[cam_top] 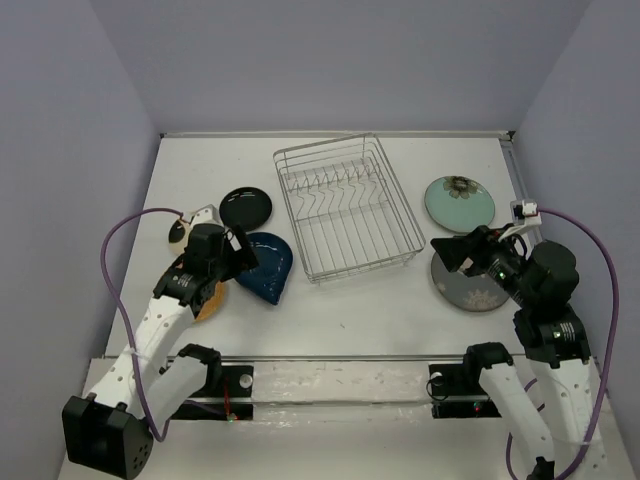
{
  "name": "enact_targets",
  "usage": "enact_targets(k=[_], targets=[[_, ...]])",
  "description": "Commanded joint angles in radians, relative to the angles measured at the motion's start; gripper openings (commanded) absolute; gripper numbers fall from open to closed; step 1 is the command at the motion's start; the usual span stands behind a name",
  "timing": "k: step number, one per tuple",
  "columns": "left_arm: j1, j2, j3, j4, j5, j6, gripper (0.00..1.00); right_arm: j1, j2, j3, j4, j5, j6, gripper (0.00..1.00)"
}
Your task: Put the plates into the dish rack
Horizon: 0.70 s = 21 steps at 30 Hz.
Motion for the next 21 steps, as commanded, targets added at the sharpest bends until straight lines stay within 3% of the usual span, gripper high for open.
enact_targets(k=[1, 4, 10, 21], targets=[[0.029, 0.005, 0.037, 0.005, 0.069, 0.014, 0.99, -0.004, -0.008, 0.005, 0.006, -0.026, -0.029, 0.72], [0.07, 0.038, 0.028, -0.024, 0.146, -0.05, 0.99, -0.004, 0.0, 0.006, 0.009, -0.023, -0.029, 0.72], [0.116, 0.006, 0.003, -0.059, 0.003, -0.178, 0.99, -0.004, 0.003, 0.009, 0.009, -0.028, -0.023, 0.72], [0.116, 0.084, -0.099, 0.048, 0.014, -0.222, 0.99, -0.004, -0.014, -0.038, 0.015, -0.04, -0.021, 0.72]])
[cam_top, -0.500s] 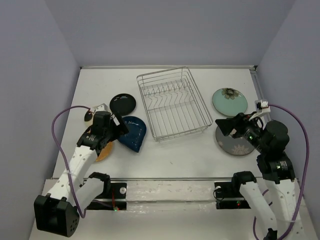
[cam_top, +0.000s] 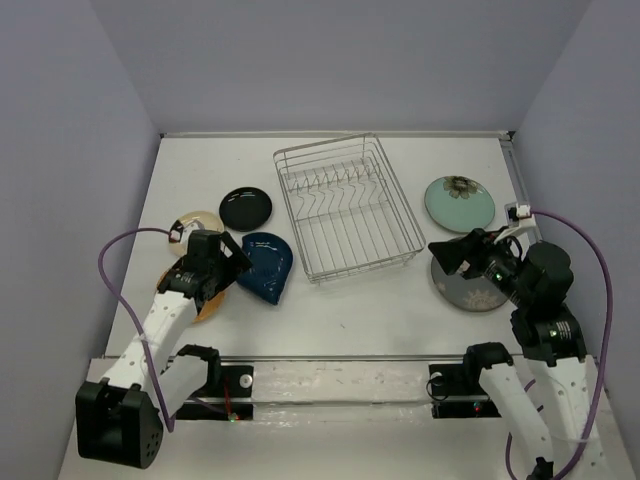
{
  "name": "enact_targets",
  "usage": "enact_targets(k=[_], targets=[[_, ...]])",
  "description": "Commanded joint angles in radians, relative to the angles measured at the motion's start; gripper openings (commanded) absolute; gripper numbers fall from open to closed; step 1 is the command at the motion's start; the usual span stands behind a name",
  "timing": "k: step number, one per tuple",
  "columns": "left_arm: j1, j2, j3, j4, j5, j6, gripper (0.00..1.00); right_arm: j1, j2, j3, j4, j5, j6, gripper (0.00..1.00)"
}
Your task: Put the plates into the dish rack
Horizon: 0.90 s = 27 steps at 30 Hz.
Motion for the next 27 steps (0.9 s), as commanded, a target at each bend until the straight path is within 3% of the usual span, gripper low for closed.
enact_targets(k=[1, 11, 25, 26, 27], targets=[[0.002, 0.057, -0.038, 0.071, -0.01, -0.034, 0.99, -0.004, -0.01, -0.008, 0.018, -0.029, -0.011, 0.72], [0.002, 0.12, -0.145, 0.265, 0.065, -0.086, 0.99, -0.004, 0.007, -0.047, 0.059, -0.051, -0.002, 0.71], [-0.022, 0.2, -0.193, 0.379, 0.032, -0.108, 0.99, -0.004, 0.002, -0.07, 0.082, -0.057, 0.006, 0.7], [-0.024, 0.209, -0.198, 0.397, 0.03, -0.111, 0.97, -0.004, -0.001, -0.07, 0.082, -0.057, 0.006, 0.7], [-0.024, 0.212, -0.201, 0.407, 0.033, -0.111, 0.85, -0.004, -0.001, -0.073, 0.083, -0.057, 0.006, 0.7]])
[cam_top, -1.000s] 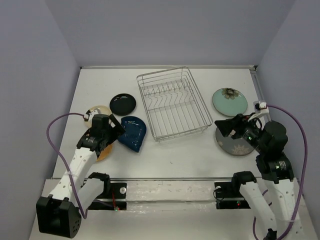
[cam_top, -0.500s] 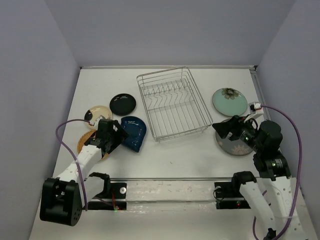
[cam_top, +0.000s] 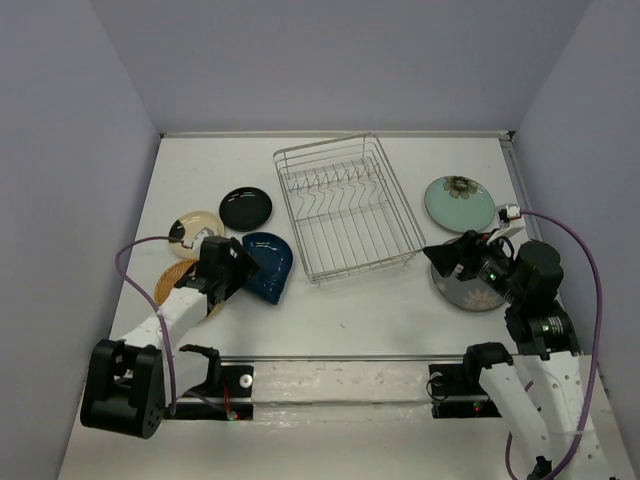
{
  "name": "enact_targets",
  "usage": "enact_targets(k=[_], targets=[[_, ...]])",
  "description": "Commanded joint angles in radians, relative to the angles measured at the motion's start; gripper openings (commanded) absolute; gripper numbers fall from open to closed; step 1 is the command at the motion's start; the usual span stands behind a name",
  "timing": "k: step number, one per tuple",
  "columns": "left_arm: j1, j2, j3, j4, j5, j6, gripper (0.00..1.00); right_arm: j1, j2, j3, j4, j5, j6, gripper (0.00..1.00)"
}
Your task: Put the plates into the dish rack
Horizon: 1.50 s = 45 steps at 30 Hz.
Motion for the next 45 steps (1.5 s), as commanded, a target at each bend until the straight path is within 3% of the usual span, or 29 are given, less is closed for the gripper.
enact_targets(k=[1, 8, 11, 12, 20, 25, 32, 39, 41, 44, 45], targets=[[-0.007, 0.026, -0.04, 0.064, -0.01, -0.018, 0.8, -0.004, -0.012, -0.006, 0.056, -0.021, 0.001, 0.7], [-0.018, 0.056, -0.051, 0.117, -0.013, -0.036, 0.41, -0.004, -0.01, -0.011, 0.059, -0.022, 0.001, 0.7], [-0.018, 0.051, -0.062, 0.124, -0.012, -0.042, 0.18, -0.004, -0.01, -0.008, 0.058, -0.024, 0.001, 0.7], [-0.018, 0.05, -0.062, 0.124, -0.013, -0.044, 0.06, -0.004, -0.01, -0.008, 0.059, -0.024, 0.001, 0.7], [-0.018, -0.114, -0.02, 0.078, -0.038, -0.004, 0.06, -0.004, 0.013, 0.011, 0.061, -0.035, 0.004, 0.7], [-0.018, -0.306, 0.067, -0.031, -0.105, 0.059, 0.06, -0.004, 0.042, 0.038, 0.073, -0.088, 0.022, 0.73], [-0.018, -0.461, 0.193, -0.16, -0.183, 0.116, 0.06, -0.004, 0.097, 0.025, 0.175, -0.179, 0.104, 0.77], [-0.017, -0.616, 0.308, -0.092, -0.334, 0.188, 0.06, 0.026, 0.155, 0.046, 0.335, -0.233, 0.196, 0.82], [-0.015, -0.647, 0.34, 0.004, -0.287, 0.202, 0.06, 0.052, 0.175, 0.058, 0.379, -0.222, 0.217, 0.83], [-0.017, -0.599, 0.365, 0.064, -0.037, 0.171, 0.06, 0.161, 0.247, 0.104, 0.445, -0.171, 0.227, 0.84], [-0.017, -0.583, 0.362, 0.108, 0.026, 0.156, 0.06, 0.251, 0.296, 0.132, 0.45, -0.121, 0.22, 0.84]])
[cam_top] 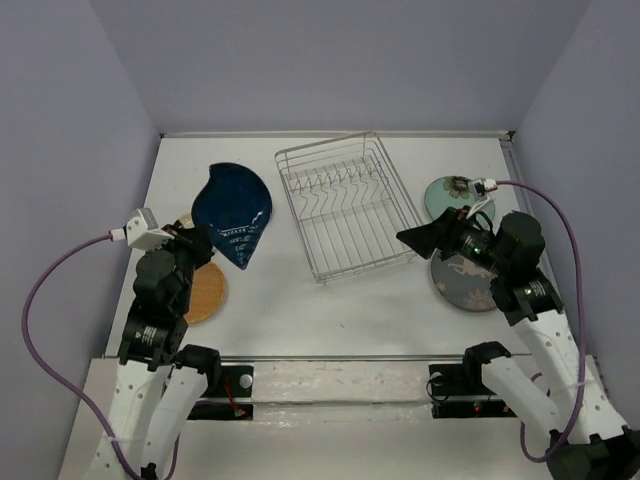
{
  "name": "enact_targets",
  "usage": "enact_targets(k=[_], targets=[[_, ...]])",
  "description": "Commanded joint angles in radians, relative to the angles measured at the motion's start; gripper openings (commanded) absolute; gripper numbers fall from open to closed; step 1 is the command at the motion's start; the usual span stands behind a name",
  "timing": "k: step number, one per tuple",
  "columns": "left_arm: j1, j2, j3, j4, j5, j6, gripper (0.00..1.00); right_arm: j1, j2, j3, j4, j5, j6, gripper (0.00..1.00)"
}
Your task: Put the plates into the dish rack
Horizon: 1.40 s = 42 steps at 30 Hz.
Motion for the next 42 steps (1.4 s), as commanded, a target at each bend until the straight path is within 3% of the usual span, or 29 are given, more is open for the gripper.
enact_targets(k=[1, 4, 7, 12, 19, 22, 23, 25, 26, 28, 29, 31, 32, 35, 38, 42], targets=[[-0.003, 0.062, 0.058, 0.34, 0.325, -0.078, 0.06, 0.214, 0.115, 0.119, 0.206, 0.084, 0.02, 0.85], [-0.005, 0.097, -0.032, 0.541, 0.516, -0.185, 0.06, 0.364, 0.239, 0.168, 0.294, 0.156, -0.022, 0.89], [-0.005, 0.108, -0.115, 0.667, 0.629, -0.277, 0.06, 0.412, 0.349, 0.206, 0.371, 0.182, -0.023, 0.9], [-0.009, 0.122, -0.177, 0.784, 0.683, -0.377, 0.06, 0.5, 0.463, 0.264, 0.411, 0.233, -0.063, 0.91], [-0.023, 0.122, -0.249, 0.893, 0.734, -0.451, 0.06, 0.521, 0.592, 0.301, 0.418, 0.314, -0.066, 0.91], [-0.029, 0.122, -0.282, 0.917, 0.737, -0.472, 0.06, 0.541, 0.618, 0.292, 0.469, 0.314, -0.045, 0.78], [-0.032, 0.126, -0.29, 0.931, 0.736, -0.486, 0.06, 0.541, 0.626, 0.295, 0.478, 0.316, -0.042, 0.63], [-0.034, 0.13, -0.315, 0.945, 0.739, -0.499, 0.06, 0.55, 0.64, 0.307, 0.484, 0.333, -0.036, 0.44], [-0.035, 0.133, -0.322, 0.955, 0.742, -0.506, 0.08, 0.55, 0.641, 0.309, 0.484, 0.343, -0.033, 0.21], [-0.035, 0.134, -0.332, 0.957, 0.748, -0.497, 0.33, 0.55, 0.635, 0.314, 0.471, 0.395, -0.025, 0.07], [-0.035, 0.134, -0.33, 0.956, 0.755, -0.486, 0.43, 0.55, 0.632, 0.321, 0.452, 0.414, -0.034, 0.07], [-0.032, 0.136, -0.313, 0.902, 0.778, -0.41, 0.74, 0.55, 0.627, 0.359, 0.339, 0.489, -0.095, 0.07], [-0.032, 0.134, -0.303, 0.881, 0.778, -0.41, 0.75, 0.55, 0.626, 0.376, 0.339, 0.489, -0.095, 0.07], [-0.032, 0.136, -0.255, 0.844, 0.794, -0.322, 0.98, 0.55, 0.627, 0.444, 0.195, 0.598, -0.181, 0.07], [-0.032, 0.136, -0.163, 0.627, 0.772, -0.171, 0.99, 0.531, 0.656, 0.566, -0.004, 0.71, -0.294, 0.07], [-0.032, 0.128, -0.034, 0.341, 0.606, 0.075, 0.99, 0.445, 0.713, 0.726, -0.169, 0.801, -0.387, 0.07]])
